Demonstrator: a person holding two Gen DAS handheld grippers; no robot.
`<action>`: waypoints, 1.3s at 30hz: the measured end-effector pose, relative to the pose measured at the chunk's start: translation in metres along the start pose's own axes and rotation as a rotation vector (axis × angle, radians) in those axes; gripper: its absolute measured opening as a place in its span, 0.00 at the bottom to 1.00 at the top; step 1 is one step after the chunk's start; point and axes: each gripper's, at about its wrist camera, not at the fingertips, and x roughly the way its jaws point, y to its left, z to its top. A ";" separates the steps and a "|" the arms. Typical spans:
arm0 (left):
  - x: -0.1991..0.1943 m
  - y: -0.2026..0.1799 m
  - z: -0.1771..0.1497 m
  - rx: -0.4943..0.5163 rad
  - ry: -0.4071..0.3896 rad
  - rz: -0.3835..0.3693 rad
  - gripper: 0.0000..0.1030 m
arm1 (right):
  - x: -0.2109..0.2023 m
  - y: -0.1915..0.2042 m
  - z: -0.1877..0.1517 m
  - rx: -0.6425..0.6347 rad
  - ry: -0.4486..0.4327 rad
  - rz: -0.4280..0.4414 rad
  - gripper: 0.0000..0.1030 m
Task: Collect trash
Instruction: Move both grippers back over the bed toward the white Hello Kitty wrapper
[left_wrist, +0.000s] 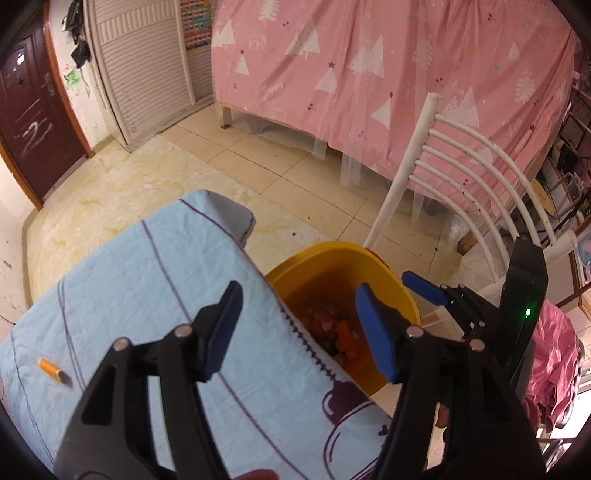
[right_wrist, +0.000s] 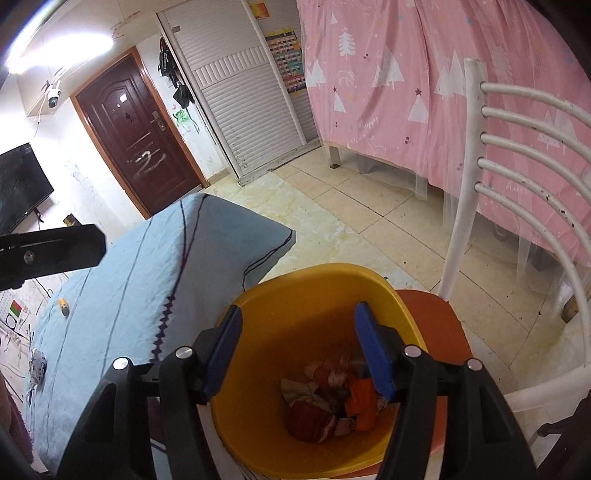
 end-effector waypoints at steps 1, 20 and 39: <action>-0.005 0.005 -0.001 -0.009 -0.006 -0.002 0.60 | -0.002 0.002 0.001 -0.002 -0.004 -0.001 0.55; -0.074 0.101 -0.049 -0.158 -0.106 0.068 0.65 | -0.016 0.088 0.024 -0.162 -0.041 0.029 0.55; -0.118 0.201 -0.108 -0.317 -0.127 0.181 0.75 | 0.007 0.210 0.023 -0.352 0.007 0.122 0.56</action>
